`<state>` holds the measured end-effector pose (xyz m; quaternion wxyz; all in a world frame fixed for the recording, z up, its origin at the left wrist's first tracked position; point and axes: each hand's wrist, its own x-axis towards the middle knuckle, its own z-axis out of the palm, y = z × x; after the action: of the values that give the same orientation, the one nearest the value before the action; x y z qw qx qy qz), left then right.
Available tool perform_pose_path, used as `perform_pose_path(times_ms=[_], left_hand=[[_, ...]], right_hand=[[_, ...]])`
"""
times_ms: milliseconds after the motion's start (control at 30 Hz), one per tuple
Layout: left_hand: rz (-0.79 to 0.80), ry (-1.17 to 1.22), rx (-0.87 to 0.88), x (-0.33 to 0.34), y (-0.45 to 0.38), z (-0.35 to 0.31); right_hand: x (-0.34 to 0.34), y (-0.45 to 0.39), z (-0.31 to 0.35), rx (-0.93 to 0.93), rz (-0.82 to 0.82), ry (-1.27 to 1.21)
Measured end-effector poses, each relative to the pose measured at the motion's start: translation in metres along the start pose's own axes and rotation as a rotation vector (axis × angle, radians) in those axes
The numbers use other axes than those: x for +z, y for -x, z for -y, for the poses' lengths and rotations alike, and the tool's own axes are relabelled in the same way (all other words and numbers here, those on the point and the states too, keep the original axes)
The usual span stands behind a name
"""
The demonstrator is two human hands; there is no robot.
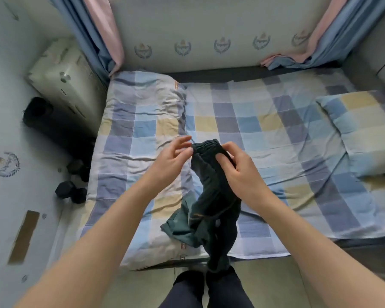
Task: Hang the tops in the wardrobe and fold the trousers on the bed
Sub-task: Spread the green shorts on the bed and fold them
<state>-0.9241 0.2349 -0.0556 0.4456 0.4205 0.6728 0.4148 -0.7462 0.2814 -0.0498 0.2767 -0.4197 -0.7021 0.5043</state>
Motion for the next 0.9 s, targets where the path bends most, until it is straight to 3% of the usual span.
perform_pose_path(times_ms=[100, 167, 267, 400, 500, 700, 900], left_hand=[[0.185, 0.023, 0.169, -0.011, 0.021, -0.035], [0.266, -0.142, 0.226, -0.010, 0.033, -0.049], [0.263, -0.321, 0.273, -0.001, 0.046, -0.057], [0.222, -0.224, 0.435, 0.016, 0.066, -0.069], [0.255, -0.156, 0.450, 0.032, 0.076, -0.086], [0.545, -0.232, 0.493, 0.083, 0.099, -0.115], [0.740, -0.186, 0.439, 0.166, 0.131, -0.139]], right_hand=[[0.000, 0.023, 0.022, -0.064, 0.007, 0.007], [0.002, 0.042, 0.031, -0.125, -0.040, 0.002], [0.004, 0.074, 0.033, -0.077, -0.175, -0.101], [0.008, 0.115, 0.017, -0.031, -0.439, -0.064], [0.007, 0.139, -0.002, 0.071, -0.375, -0.033], [-0.024, 0.171, -0.036, 0.169, -0.402, -0.044], [-0.071, 0.223, -0.098, 0.089, -0.239, 0.169]])
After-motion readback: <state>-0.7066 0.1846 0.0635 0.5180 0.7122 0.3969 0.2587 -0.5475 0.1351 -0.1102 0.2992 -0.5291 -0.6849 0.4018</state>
